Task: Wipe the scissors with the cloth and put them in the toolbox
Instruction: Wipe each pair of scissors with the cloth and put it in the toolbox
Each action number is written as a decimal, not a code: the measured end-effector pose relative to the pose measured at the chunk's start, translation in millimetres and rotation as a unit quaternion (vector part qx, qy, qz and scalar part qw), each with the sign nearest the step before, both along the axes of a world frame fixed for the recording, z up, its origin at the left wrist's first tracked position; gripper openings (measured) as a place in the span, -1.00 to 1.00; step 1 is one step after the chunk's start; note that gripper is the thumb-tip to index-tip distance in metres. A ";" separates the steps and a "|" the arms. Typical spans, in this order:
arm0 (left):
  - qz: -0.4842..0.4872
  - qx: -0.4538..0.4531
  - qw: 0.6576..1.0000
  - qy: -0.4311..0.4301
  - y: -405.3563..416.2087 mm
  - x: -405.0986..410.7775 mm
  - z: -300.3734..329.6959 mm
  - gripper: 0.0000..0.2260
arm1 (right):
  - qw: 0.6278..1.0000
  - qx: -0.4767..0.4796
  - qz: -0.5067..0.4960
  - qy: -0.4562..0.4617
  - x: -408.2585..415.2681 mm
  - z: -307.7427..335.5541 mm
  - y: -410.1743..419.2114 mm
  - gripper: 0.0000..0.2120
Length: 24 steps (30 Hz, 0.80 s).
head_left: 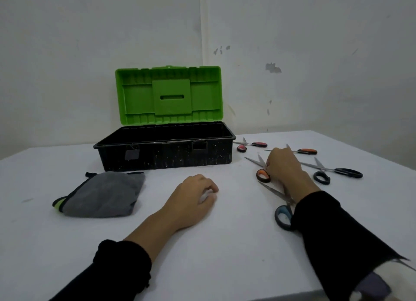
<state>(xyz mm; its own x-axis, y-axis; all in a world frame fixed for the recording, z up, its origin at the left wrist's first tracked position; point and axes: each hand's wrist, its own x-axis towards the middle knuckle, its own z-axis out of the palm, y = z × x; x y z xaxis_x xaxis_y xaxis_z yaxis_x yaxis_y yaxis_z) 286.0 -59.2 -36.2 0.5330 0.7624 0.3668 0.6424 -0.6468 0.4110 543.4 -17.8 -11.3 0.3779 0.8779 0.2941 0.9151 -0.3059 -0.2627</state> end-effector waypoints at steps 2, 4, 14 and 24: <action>-0.003 0.004 1.000 -0.004 2.1 0.0 -1.1 -0.72 | 1.000 0.008 0.004 0.011 4.8 -2.8 4.9 -0.89; -0.005 0.009 1.000 -0.005 3.0 0.2 -2.3 -0.72 | 0.999 0.013 0.005 0.031 8.0 -5.0 7.4 -0.83; -0.009 0.024 0.995 -0.093 -1.9 7.1 4.6 -0.82 | 0.930 0.082 0.185 0.307 -3.9 25.6 -29.9 -0.96; 0.056 0.029 0.954 -0.292 -2.7 4.5 22.3 -0.93 | 0.824 0.109 0.349 0.433 -85.2 46.9 -42.7 -0.95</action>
<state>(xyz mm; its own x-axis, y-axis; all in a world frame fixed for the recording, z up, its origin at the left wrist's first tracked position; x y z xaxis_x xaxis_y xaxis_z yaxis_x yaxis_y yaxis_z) 290.5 -61.9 -13.9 0.1405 0.7724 0.6194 0.3809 -0.6196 0.6863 458.2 -60.5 35.6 -0.0458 0.9322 0.3590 0.2881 0.3565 -0.8888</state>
